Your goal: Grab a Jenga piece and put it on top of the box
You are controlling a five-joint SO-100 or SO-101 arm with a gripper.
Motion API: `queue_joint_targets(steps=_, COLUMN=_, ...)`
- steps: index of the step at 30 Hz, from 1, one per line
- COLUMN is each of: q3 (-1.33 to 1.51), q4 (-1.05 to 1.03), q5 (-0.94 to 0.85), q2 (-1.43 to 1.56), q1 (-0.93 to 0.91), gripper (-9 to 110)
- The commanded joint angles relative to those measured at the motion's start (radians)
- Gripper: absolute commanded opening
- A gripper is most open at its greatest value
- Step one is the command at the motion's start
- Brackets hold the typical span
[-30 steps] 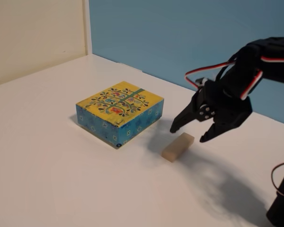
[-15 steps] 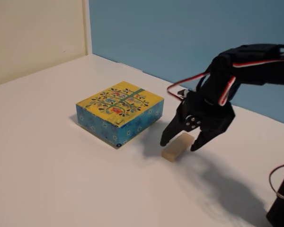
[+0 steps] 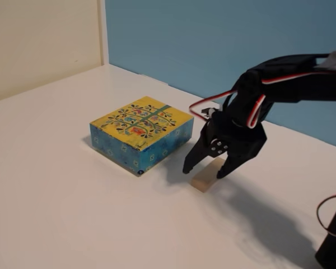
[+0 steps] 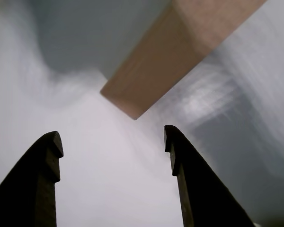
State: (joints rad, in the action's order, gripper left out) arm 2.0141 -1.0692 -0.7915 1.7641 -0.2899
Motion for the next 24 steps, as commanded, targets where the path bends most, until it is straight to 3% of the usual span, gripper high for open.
queue_joint_targets(steps=1, q3=-0.037, q4=0.032, q5=-0.014, q2=-0.014, q1=-0.014, gripper=24)
queue_joint_targets(steps=24, q3=-0.147, q4=0.155, q5=-0.040, q2=-0.225, q1=-0.213, gripper=24)
